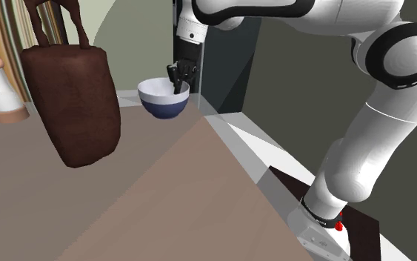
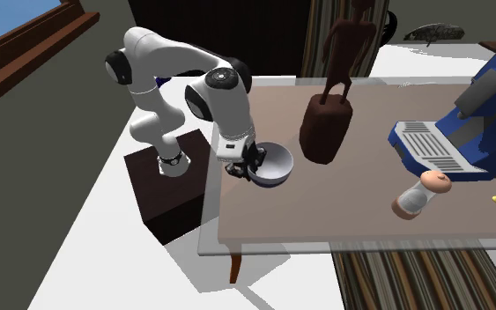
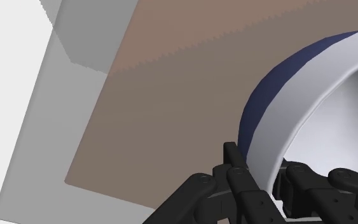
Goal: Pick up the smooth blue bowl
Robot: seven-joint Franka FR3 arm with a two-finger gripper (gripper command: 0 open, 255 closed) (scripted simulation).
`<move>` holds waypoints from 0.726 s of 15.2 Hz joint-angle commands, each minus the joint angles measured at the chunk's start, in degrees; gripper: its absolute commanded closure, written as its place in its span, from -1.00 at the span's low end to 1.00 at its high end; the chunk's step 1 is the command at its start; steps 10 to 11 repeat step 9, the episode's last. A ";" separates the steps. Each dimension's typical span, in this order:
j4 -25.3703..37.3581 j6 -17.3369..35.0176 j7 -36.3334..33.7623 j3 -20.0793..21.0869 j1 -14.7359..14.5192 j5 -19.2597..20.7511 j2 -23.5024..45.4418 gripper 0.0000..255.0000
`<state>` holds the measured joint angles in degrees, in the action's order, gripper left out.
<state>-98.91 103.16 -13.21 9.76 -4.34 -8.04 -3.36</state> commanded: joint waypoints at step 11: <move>8.07 -6.53 -1.01 0.04 -0.03 0.42 1.48 1.00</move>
